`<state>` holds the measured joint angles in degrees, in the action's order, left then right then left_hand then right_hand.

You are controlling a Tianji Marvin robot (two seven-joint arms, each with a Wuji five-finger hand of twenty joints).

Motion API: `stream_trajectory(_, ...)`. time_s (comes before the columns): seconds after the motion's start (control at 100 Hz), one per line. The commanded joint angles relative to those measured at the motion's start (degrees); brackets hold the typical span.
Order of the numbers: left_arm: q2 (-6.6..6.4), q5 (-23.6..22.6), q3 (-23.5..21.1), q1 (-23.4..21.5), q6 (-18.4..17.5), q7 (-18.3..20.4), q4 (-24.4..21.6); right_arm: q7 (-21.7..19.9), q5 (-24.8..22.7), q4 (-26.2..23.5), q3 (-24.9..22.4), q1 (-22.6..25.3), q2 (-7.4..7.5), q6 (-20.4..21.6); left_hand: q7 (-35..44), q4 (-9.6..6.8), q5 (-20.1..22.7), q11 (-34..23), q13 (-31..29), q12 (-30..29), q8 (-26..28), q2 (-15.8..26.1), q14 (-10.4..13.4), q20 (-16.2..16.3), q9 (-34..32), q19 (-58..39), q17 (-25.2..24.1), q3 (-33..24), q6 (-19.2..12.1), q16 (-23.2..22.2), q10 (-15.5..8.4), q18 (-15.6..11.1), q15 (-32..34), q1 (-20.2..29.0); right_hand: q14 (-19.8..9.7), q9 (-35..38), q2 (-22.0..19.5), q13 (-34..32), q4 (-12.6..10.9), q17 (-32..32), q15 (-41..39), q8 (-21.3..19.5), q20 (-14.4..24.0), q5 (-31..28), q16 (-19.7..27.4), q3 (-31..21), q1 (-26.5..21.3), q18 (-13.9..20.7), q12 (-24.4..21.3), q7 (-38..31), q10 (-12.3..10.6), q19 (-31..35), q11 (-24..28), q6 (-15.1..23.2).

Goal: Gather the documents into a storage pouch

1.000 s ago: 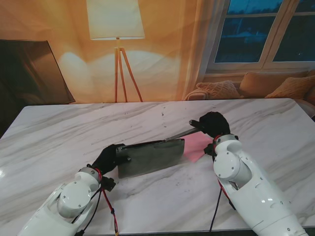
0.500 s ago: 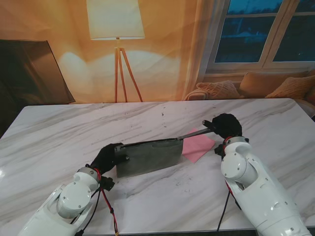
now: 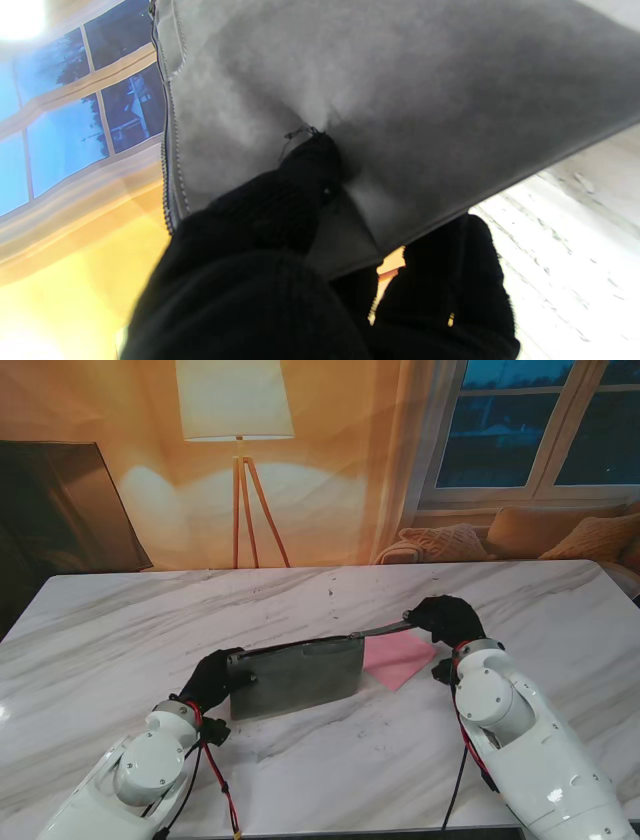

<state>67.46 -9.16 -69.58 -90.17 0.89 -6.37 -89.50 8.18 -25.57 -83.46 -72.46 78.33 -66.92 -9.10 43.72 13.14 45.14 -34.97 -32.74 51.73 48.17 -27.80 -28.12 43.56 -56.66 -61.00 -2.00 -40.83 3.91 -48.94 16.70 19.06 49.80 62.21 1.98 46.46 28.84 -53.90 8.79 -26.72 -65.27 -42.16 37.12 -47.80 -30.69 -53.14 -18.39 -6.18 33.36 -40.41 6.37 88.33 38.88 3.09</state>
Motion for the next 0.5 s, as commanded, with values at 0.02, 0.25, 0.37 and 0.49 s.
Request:
stream_trajectory(0.02, 0.32, -0.04, -0.23, -0.26, 0.26, 0.32, -0.01, -0.56, 0.35, -1.24, 0.02, 1.1, 0.23, 1.43, 15.29, -2.66, 8.65, -4.8, -0.55, 2.52, 8.41, 6.34, -2.02, 0.92, -2.19, -2.28, -0.56, -2.72, -2.67, -0.23, -0.92, -1.45, -0.18, 5.18, -0.2, -5.48, -1.35, 4.3, -2.64, 3.43, 3.88, 2.8, 1.77, 7.03, -0.54, 1.4, 2.21, 1.5, -1.64, 5.4, -1.66, -3.26, -3.06, 3.33)
stream_trajectory(0.25, 0.27, 0.21, -0.35, -0.26, -0.06, 0.58, 0.11, -0.36, 1.0, -4.35, -1.24, 3.46, 0.35, 5.38, 15.87, -2.83, 8.54, -4.72, -0.29, 2.62, 8.72, 6.78, -1.46, 0.76, -1.86, -2.02, -0.58, -1.63, -3.03, 0.01, -1.57, -1.53, -0.59, 5.74, -3.24, -17.14, -1.45, 15.77, -3.04, 11.17, 15.43, 6.6, 4.0, 18.01, -0.35, 2.06, 2.27, 4.64, -3.15, 8.79, -3.92, -12.95, -6.67, 5.98)
stream_trajectory(0.37, 0.21, 0.74, -0.3, -0.22, -0.26, 1.04, 0.13, 0.44, -0.59, -5.46, -1.63, 4.1, 0.5, 7.38, 15.96, -2.87, 8.68, -4.68, -0.29, 2.63, 8.74, 6.81, -1.4, 0.61, -1.92, -1.72, -0.73, -1.54, -3.06, 0.05, -1.65, -1.63, -0.63, 5.83, -6.1, -22.7, -1.22, 26.56, -3.06, 21.29, 26.44, 7.2, 4.38, 21.14, 1.79, 2.57, 2.11, 8.51, -3.35, 8.87, -5.79, -27.01, -7.72, 6.01)
stream_trajectory(0.49, 0.14, 1.16, -0.29, -0.17, -0.85, 1.48, 0.17, -0.47, -1.8, -5.43, -1.0, 4.01, 0.89, 8.72, 16.02, -2.86, 8.72, -4.6, -0.23, 2.64, 8.76, 6.83, -1.31, 0.54, -1.83, -1.61, -0.7, -1.46, -3.09, 0.09, -1.68, -1.57, -0.68, 5.87, -7.82, -26.09, 0.24, 31.45, -2.84, 24.66, 38.52, 8.81, 3.68, 24.41, 7.76, 2.56, 1.4, 10.06, -5.59, 11.49, -7.79, -39.94, -10.99, 5.53)
